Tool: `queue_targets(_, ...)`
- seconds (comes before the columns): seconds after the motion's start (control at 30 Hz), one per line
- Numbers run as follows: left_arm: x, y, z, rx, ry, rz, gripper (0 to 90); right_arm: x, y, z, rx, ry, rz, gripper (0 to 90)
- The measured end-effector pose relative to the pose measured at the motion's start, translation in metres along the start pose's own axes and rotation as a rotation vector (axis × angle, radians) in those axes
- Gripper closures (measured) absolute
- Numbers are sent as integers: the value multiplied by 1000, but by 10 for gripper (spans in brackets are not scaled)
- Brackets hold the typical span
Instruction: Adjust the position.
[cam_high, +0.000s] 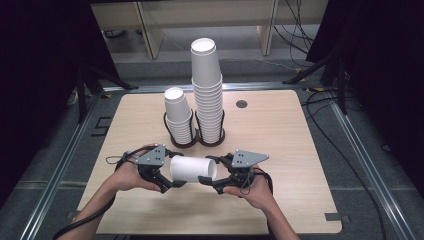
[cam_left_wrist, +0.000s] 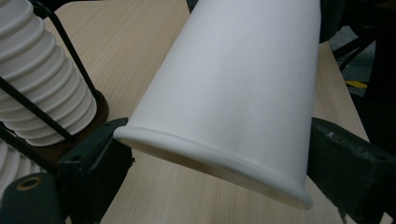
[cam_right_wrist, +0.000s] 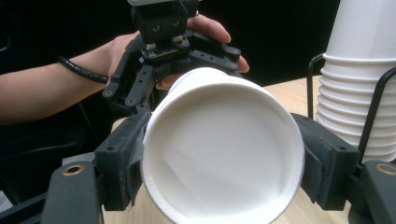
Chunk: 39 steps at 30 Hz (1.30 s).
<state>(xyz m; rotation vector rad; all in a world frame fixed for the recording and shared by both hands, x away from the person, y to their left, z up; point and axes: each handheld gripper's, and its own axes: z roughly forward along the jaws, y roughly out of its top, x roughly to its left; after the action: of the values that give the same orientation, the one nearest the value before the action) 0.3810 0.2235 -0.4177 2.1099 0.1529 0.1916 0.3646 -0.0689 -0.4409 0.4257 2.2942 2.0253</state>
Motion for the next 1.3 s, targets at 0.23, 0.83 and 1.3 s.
queue_targets(0.23, 0, 0, 1, 5, 1, 16, 121, -1, -1, 2, -19, 1, 16, 263)
queue_targets(0.83, 0, 1, -3, 8, -5, 36, 152, -2, 1, 1, -14, -18, 9, 250)
queue_targets(1.3, 1, 3, -5, 32, 10, 76, 168, -2, 1, -2, 13, -25, 35, 245)
